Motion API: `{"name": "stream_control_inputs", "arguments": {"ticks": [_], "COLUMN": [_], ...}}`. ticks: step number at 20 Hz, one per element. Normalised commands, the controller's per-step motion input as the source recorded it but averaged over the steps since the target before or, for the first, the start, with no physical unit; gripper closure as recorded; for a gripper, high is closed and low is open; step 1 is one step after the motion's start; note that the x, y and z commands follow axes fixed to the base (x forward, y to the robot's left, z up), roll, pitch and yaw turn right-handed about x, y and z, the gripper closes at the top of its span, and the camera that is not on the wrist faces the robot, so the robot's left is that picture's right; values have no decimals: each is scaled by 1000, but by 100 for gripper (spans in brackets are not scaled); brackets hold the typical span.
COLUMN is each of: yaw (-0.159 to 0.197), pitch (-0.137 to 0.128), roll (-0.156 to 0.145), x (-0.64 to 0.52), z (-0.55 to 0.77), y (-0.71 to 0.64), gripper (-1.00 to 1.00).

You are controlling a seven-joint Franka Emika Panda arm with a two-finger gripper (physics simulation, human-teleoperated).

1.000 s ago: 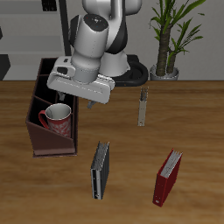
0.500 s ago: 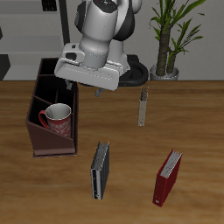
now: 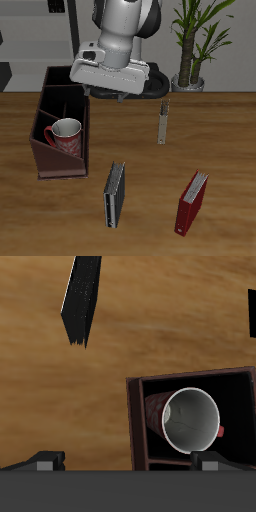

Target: Place the red mug into the right desk caddy's left compartment and place the red book into the right desk caddy's front compartment

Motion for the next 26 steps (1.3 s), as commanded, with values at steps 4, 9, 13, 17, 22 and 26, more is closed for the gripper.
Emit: {"name": "stream_control_inputs", "arguments": {"ticks": [4,9,13,17,22,26], "yaw": [49,-4,-3,-5,39,-3], "pitch": [0,18,-11,-2,-7,12], "roll": [21,16,11,-3,25,18], "x": [121,113,184,196,177,216], "z": [98,59,244,187,93,76], "y": [260,150,342,321,451,260], "gripper": [-100,-100,-100,-100,-100,-100]}}
